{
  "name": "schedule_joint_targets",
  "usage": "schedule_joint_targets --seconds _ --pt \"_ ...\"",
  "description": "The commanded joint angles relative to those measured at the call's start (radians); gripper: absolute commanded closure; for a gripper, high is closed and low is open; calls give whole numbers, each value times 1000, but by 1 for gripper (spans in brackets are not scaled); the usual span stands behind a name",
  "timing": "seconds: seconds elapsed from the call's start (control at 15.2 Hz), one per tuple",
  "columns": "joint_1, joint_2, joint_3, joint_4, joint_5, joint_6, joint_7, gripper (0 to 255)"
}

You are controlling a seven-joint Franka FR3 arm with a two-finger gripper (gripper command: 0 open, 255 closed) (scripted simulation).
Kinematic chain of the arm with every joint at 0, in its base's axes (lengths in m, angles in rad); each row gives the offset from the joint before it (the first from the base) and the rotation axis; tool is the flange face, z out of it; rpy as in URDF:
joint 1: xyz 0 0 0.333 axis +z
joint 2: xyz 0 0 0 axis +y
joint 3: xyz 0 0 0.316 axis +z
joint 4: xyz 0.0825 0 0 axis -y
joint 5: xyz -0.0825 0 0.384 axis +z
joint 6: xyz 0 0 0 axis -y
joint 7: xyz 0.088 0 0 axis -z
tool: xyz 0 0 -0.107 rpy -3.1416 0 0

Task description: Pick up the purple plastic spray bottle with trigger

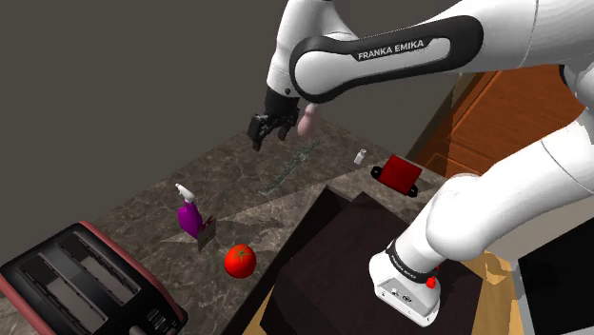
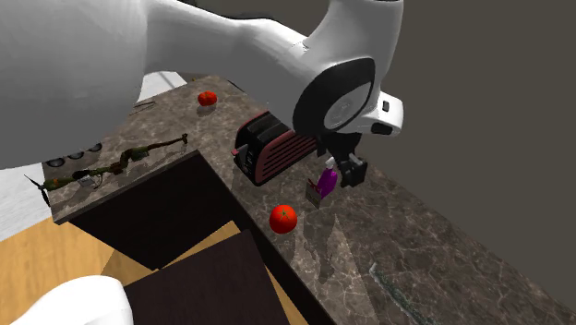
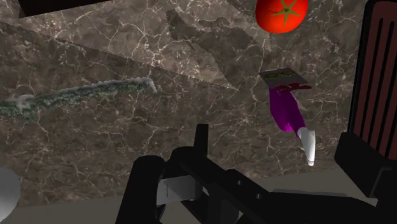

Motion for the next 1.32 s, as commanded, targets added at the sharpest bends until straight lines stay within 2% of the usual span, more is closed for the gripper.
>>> schedule_joint_targets --seconds 0.0,0.26,0.59,0.92,1.25 --pt "2 71 27 21 -24 56 36 0" --pt "9 221 69 83 -100 144 118 0" --pt "38 418 88 194 -232 220 239 0" --pt "104 617 65 339 -363 257 347 0" --pt "185 812 22 521 -456 261 419 0"
